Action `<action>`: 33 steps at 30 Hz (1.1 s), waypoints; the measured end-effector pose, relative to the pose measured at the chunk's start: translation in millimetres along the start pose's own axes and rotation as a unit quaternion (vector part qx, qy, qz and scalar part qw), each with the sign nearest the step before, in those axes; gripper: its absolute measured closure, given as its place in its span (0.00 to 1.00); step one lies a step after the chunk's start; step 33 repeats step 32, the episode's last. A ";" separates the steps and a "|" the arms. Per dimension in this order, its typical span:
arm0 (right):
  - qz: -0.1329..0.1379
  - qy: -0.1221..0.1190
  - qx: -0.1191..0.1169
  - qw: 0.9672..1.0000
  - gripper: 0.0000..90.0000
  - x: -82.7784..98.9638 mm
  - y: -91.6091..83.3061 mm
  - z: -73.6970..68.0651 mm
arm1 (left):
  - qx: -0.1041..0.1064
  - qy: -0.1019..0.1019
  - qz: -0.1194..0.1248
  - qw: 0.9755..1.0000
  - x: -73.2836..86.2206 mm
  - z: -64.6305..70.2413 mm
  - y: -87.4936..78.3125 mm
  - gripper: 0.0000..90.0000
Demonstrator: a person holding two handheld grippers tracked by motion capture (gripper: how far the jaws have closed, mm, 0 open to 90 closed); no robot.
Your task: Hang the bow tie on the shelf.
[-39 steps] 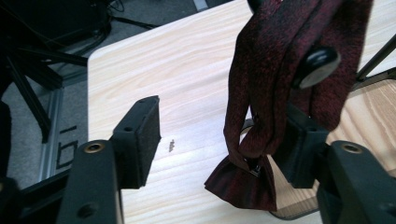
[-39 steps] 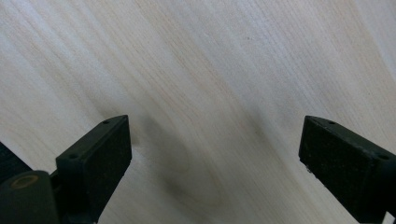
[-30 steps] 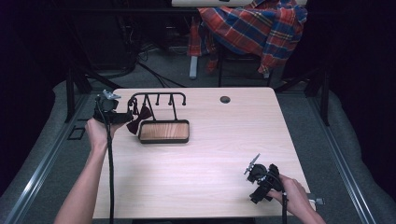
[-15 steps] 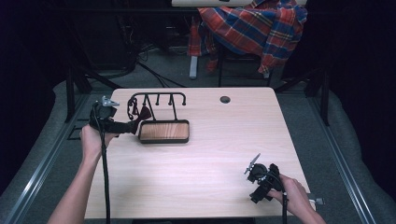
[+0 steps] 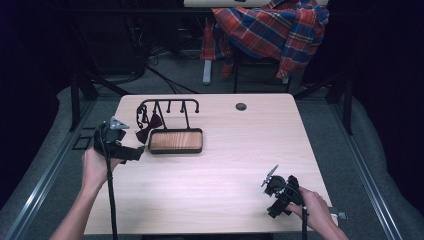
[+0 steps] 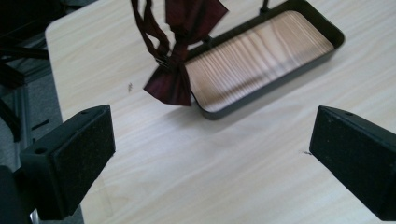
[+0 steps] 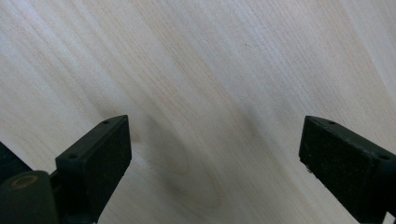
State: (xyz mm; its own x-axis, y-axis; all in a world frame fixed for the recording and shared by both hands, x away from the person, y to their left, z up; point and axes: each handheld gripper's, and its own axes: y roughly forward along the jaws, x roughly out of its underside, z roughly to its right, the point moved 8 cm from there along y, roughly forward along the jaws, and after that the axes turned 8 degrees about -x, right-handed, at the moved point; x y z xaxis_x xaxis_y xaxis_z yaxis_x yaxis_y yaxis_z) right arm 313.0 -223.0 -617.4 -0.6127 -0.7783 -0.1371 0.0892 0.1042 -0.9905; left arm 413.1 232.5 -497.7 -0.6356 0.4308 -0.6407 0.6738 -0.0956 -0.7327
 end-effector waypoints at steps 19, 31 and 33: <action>0.004 -0.007 -0.001 1.000 0.10 -0.9 -1.4 -2.6 | -0.004 0.021 -0.020 1.000 70.9 26.7 -7.9 0.00; -0.004 -0.012 -0.002 1.000 0.10 -2.3 -0.5 -5.0 | 0.002 0.025 -0.003 1.000 84.2 33.6 -3.8 0.00; -0.002 -0.010 -0.005 1.000 0.10 -2.1 0.1 -5.1 | 0.002 0.025 -0.003 1.000 84.2 33.6 -3.8 0.00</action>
